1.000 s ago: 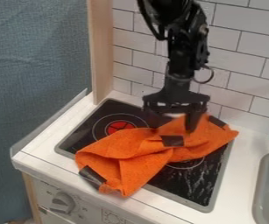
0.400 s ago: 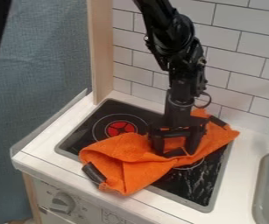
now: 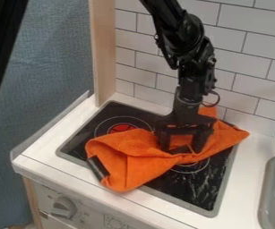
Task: Move the cloth from the bottom to the top
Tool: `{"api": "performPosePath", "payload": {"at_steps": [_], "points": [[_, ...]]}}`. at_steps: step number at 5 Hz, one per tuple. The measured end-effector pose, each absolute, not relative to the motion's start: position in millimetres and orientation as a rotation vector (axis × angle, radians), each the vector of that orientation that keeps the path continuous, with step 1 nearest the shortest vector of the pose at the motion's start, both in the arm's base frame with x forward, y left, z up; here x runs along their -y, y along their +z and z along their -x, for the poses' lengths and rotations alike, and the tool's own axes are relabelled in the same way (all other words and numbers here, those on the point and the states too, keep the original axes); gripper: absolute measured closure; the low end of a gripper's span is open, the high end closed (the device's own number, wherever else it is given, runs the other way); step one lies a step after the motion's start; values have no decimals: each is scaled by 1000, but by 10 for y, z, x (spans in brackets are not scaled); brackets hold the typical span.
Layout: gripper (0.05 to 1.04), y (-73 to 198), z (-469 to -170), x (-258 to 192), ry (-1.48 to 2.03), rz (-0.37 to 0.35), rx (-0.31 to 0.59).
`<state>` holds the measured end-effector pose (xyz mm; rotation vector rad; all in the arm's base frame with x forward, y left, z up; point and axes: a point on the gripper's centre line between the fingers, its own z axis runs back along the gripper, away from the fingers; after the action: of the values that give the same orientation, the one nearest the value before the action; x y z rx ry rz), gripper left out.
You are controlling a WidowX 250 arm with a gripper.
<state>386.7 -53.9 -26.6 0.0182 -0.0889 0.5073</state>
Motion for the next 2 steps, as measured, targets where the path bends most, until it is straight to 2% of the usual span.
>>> {"api": "performPosePath", "payload": {"at_steps": [2], "points": [[85,-264,-3764,452,103,-21,51]]}}
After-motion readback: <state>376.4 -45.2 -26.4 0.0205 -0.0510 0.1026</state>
